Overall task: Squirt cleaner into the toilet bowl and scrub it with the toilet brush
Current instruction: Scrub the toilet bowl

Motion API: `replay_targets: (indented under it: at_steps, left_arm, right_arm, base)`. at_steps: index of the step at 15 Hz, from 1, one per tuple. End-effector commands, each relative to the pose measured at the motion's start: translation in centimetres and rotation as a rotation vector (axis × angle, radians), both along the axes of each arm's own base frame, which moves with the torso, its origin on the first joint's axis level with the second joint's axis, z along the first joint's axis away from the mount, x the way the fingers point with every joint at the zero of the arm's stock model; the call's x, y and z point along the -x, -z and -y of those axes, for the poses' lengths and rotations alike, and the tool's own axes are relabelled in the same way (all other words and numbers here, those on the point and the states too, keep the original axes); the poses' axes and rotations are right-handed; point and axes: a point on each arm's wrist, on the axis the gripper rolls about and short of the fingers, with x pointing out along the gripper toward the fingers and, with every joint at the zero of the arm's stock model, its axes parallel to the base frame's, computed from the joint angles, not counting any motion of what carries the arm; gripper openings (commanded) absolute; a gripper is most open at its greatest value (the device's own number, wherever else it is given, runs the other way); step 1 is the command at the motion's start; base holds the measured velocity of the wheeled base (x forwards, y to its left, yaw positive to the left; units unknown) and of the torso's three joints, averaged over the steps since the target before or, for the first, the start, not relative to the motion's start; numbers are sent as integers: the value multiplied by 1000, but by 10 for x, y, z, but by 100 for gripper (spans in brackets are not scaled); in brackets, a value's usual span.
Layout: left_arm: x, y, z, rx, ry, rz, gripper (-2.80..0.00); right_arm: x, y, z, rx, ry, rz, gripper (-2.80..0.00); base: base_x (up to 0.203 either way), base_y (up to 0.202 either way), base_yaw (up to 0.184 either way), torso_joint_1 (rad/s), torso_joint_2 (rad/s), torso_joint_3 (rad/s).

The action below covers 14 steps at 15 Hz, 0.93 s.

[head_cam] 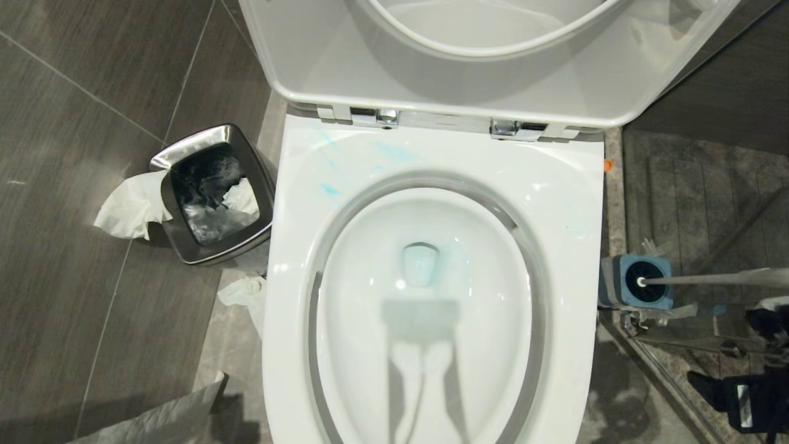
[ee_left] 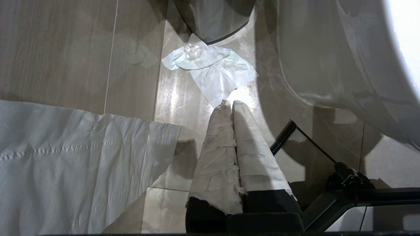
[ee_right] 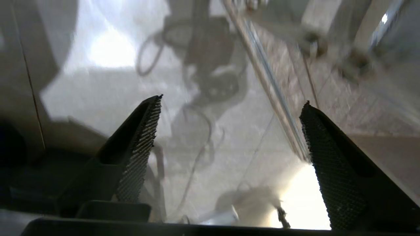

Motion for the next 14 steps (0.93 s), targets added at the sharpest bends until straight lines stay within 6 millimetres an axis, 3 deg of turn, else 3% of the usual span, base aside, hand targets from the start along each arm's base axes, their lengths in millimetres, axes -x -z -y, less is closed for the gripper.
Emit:
replay_targets:
  at_steps: [1, 5, 7, 14]
  left_arm:
    - [0, 0, 0, 0, 0, 0, -280]
    - [0, 0, 0, 0, 0, 0, -280]
    - [0, 0, 0, 0, 1, 0, -280]
    - [0, 0, 0, 0, 0, -1, -280]
  right_arm:
    - [-28, 6, -2, -7, 22, 52, 0]
    - [-50, 20, -1, 21, 104, 159, 0]
    - [-42, 32, 0, 30, 123, 195, 0]
    - [-36, 26, 4, 23, 148, 272, 0]
  base:
    - [0, 0, 0, 0, 0, 0]
    - [0, 0, 0, 0, 0, 0]
    - [0, 0, 0, 0, 0, 0]
    - [0, 0, 0, 0, 0, 0]
